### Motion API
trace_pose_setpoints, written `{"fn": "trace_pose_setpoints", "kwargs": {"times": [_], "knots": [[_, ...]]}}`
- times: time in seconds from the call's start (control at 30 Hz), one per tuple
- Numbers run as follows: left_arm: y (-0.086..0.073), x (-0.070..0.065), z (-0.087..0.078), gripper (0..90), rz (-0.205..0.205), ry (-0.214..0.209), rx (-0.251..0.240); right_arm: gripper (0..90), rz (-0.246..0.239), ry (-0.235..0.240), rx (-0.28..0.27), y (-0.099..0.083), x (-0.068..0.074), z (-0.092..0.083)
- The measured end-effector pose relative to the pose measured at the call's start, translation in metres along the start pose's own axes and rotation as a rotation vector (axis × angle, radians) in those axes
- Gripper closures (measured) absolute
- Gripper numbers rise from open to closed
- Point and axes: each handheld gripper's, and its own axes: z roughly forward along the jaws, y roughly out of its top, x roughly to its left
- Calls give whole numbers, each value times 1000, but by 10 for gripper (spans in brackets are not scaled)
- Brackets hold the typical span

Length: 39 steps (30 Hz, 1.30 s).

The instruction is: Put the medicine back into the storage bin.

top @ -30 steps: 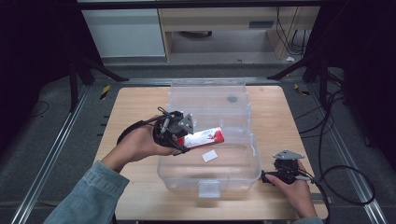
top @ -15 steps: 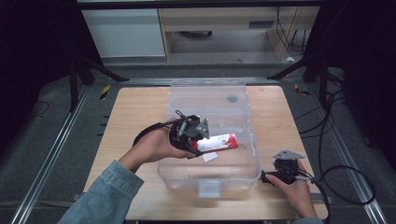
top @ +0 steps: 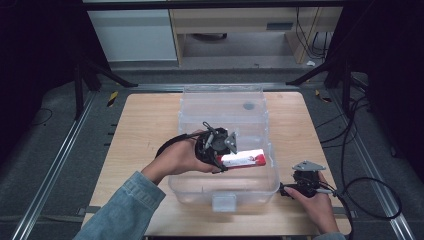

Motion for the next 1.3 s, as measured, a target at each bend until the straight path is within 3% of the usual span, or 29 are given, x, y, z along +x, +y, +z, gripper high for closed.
{"fn": "trace_pose_setpoints", "kwargs": {"times": [0.3,0.73,1.0,1.3], "knots": [[12,0,21,513,33,-25,21,15,1,0,0,0,0,0],[22,-1,53,513,47,-64,43,15,1,0,0,0,0,0],[23,-3,63,513,60,-79,64,15,2,2,-1,0,0,0],[19,-1,72,513,47,-85,72,15,0,3,-1,0,0,0]]}}
